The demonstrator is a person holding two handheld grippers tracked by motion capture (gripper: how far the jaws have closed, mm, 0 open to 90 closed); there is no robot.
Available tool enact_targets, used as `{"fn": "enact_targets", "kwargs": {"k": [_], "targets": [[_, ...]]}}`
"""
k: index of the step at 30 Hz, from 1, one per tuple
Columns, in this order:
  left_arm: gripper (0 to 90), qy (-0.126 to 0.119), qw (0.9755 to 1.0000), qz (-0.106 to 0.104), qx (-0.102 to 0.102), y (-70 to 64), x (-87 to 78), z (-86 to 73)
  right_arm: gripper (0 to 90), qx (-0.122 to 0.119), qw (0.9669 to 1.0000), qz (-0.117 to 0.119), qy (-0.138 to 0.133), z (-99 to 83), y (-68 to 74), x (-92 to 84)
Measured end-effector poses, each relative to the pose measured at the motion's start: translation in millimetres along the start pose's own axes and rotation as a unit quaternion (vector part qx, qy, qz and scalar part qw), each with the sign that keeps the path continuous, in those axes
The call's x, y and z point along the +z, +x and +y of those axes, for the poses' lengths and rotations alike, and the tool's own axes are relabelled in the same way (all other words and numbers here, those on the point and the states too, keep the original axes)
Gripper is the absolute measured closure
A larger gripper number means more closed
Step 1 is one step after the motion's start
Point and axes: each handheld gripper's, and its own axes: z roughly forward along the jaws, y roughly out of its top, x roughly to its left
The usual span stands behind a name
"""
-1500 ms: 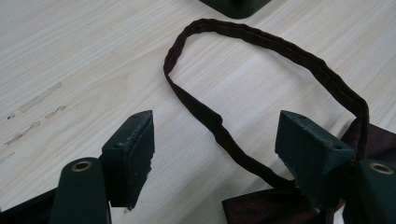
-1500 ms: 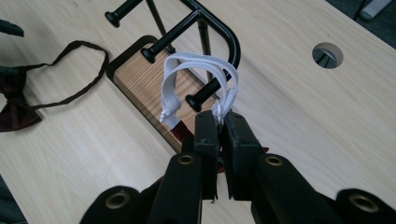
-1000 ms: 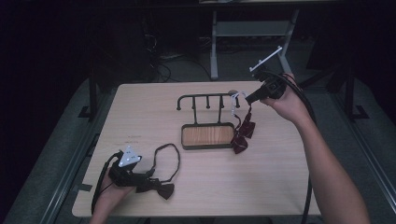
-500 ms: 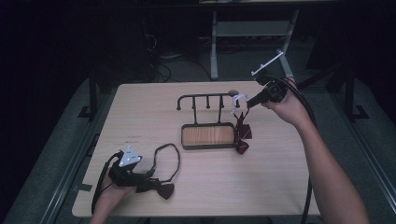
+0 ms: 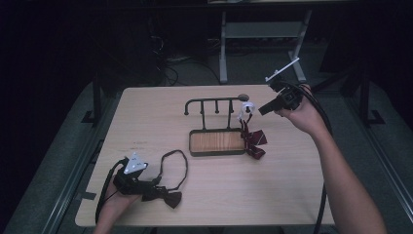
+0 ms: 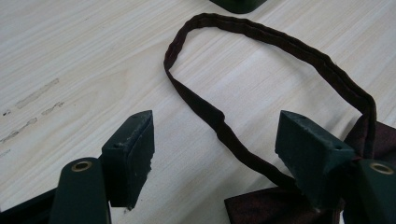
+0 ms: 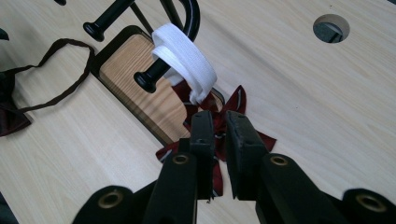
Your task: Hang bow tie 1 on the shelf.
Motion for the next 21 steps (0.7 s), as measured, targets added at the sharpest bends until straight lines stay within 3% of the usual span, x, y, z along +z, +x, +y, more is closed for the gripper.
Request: {"fn": "enact_targets", "kwargs": {"k": [21], "targets": [[28.8,0.001,1.0000,0.001,0.002,0.1,0.7,0.6,61.4,0.013,0.9991,0.034,-0.022,-28.2,-2.7,-4.1]]}}
